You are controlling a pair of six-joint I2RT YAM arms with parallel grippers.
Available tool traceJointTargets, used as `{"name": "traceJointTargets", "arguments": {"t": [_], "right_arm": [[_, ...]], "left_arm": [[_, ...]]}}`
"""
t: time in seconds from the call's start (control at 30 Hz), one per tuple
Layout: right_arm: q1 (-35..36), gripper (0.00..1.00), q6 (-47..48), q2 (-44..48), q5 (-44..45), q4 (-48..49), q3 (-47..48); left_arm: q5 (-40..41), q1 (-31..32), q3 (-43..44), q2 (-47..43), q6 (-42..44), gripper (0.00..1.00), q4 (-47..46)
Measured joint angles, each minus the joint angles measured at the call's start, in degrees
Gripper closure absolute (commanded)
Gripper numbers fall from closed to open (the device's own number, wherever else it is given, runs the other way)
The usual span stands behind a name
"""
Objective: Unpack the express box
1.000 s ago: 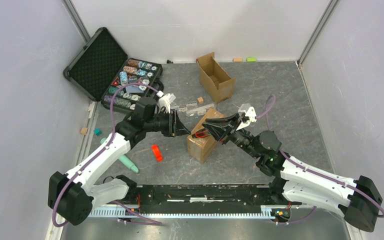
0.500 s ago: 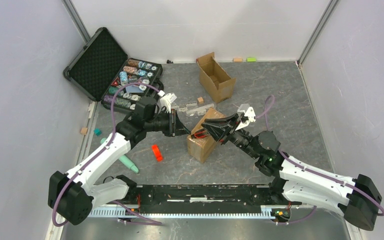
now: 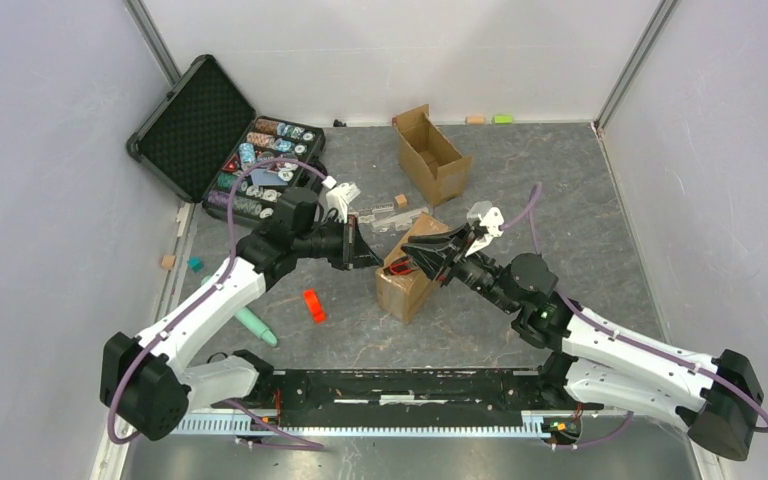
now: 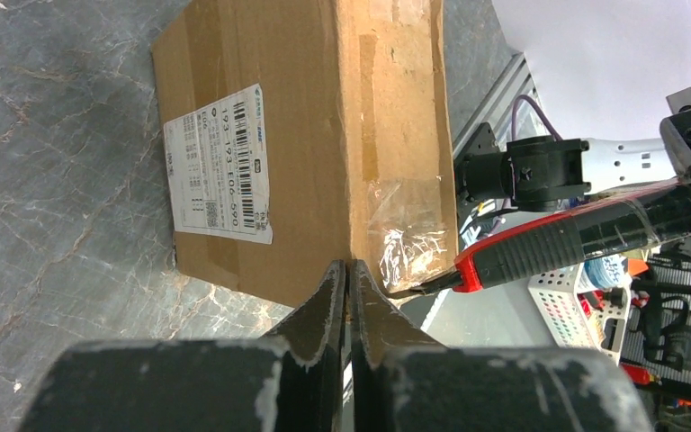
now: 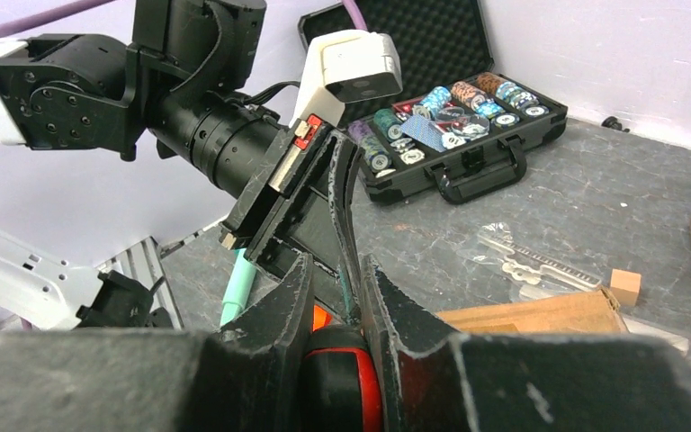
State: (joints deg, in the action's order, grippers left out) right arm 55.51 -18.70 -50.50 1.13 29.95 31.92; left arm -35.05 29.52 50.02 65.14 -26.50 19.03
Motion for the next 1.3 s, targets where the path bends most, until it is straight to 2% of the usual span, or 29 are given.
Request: {"name": "traceJointTargets", "arguments": {"t": [0.43, 1.3], "right_arm": [[-0.1, 1.0, 3.0, 2.0, 0.0, -13.5, 5.7], [0.0, 1.0, 7.8, 7.4, 0.3, -27.2, 9.3]], "left_arm": [[-2.6, 1.0, 4.5, 5.9, 2.4, 0.98, 1.9], [-7.4, -0.5, 8.7, 11.1, 8.4, 0.98, 3.9]]}}
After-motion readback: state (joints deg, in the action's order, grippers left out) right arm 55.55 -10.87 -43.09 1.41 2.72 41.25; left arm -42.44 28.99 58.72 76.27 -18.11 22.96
